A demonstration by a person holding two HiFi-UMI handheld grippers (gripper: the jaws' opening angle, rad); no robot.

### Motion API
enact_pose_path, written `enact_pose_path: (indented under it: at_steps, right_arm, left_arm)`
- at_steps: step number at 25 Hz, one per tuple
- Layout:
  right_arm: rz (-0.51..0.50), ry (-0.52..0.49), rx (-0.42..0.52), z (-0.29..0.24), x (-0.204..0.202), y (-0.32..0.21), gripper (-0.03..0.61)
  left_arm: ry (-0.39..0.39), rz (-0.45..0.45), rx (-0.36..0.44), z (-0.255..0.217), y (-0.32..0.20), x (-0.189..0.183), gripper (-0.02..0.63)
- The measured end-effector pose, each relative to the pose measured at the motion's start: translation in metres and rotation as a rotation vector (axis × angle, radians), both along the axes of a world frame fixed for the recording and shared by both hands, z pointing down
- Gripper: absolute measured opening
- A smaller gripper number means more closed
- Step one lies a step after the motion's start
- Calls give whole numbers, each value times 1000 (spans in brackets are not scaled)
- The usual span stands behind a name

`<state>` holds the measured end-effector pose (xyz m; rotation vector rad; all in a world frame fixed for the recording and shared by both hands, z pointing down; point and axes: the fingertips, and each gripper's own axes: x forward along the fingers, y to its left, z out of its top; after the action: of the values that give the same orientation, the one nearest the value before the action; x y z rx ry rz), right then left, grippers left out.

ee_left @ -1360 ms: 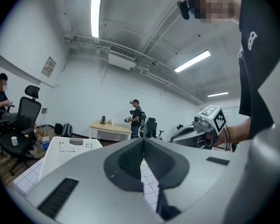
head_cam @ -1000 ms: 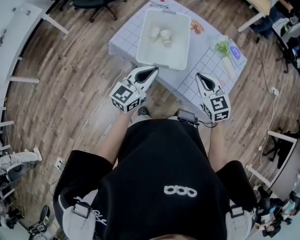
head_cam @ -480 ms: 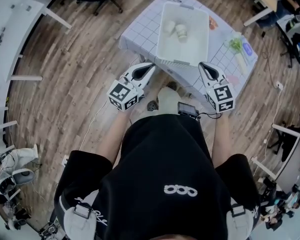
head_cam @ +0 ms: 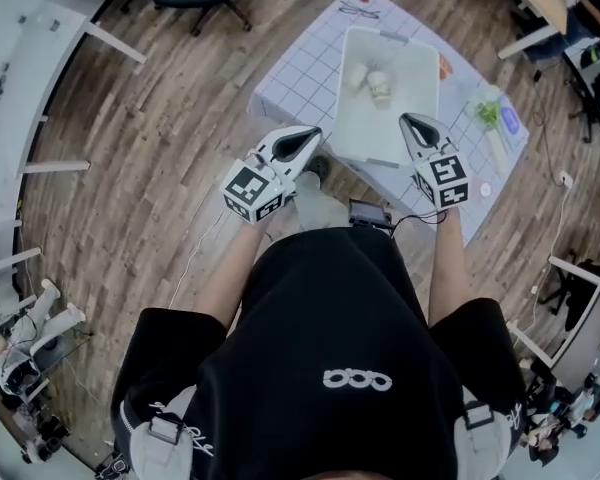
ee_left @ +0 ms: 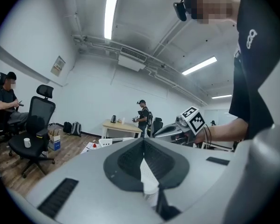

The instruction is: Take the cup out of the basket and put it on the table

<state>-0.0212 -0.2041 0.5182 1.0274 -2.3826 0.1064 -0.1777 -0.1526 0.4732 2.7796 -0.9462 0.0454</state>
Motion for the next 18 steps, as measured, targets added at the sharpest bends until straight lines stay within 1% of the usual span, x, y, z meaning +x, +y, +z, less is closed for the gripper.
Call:
enact_pose_path:
  at_steps: [3,6,9,11,14,16,18]
  right_arm:
    - [-20,66,-36,22,-10,-43,25]
    - [-23,149,-113,52,-10,-83,26]
    - [-53,270,-161,84,-8,-119,26]
    - [-106,375,-178,108,-10,-136,27]
    - [-228,527,-215,147,-15,-148,28]
    - [-302,606,-235,171,-17,-158,31]
    - [-358,656,-260,192,-17,-167,42]
  left_arm:
    - [-15,31,-8,-2,-30,-5,9]
    - [-23,64,-6,-8,-55,-3,9]
    - [-30,102,-11,-9,-80,2,9]
    - [-34,127,-21,-7,-93,5,8]
    - [-34,153,-42,-2,-107,6,8]
    - [-34,168,-52,1,-117,7,8]
    - [-32,186,-60,6,-126,10,8]
